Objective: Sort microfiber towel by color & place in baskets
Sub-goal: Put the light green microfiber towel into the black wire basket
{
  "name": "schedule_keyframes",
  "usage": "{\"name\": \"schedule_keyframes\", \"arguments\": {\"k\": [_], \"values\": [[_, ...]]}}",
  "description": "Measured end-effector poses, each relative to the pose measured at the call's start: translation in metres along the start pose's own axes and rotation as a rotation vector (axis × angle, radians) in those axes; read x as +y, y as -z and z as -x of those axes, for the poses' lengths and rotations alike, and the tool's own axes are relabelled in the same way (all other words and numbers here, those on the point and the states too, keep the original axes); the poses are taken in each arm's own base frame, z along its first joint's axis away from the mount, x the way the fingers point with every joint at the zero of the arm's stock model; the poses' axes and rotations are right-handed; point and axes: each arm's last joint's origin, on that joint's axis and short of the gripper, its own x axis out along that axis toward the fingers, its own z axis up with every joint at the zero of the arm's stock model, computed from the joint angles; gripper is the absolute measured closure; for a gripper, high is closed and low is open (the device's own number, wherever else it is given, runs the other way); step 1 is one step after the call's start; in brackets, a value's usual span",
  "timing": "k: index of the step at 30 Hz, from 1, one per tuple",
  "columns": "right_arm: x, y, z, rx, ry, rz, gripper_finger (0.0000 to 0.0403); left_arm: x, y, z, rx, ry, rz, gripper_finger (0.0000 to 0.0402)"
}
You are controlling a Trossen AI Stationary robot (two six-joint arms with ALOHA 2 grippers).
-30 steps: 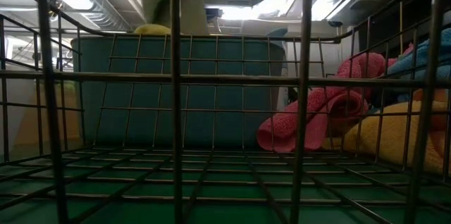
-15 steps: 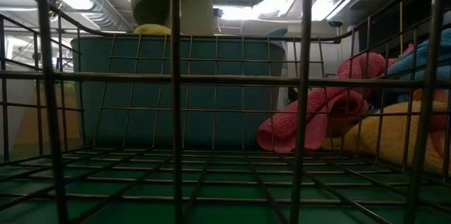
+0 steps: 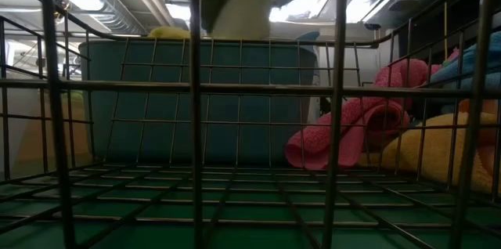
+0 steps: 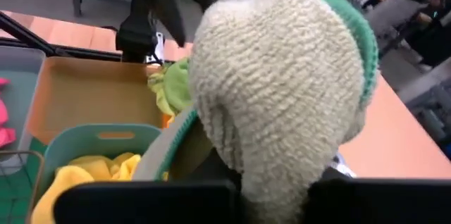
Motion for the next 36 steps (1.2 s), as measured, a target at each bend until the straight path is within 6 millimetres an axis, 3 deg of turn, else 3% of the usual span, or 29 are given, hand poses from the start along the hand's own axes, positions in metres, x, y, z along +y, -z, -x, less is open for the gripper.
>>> {"name": "schedule_keyframes", "arguments": {"k": [12,16,20,24,28,36], "values": [[-0.047,0.001,0.099,-0.113,0.124,-0.147,0.0383,0.000,0.002,0.000,0.024,0.003,0.016,0.0285],[-0.061,0.010,0.128,-0.093,0.199,-0.148,0.0388,0.000,0.003,0.000,0.028,0.004,0.015,0.0285],[-0.076,0.026,0.143,-0.009,0.281,-0.155,0.0389,0.000,0.003,0.000,0.033,0.004,0.013,0.0285],[-0.097,0.043,0.146,0.116,0.419,-0.201,0.0386,0.000,0.003,0.000,0.034,0.004,0.012,0.0285],[-0.120,0.066,0.137,0.295,0.536,-0.260,0.0388,0.000,0.003,0.000,0.034,0.004,0.012,0.0285],[-0.145,0.131,0.068,0.660,0.641,-0.323,0.0386,0.000,0.004,0.000,0.038,0.005,0.011,0.0285]]}}
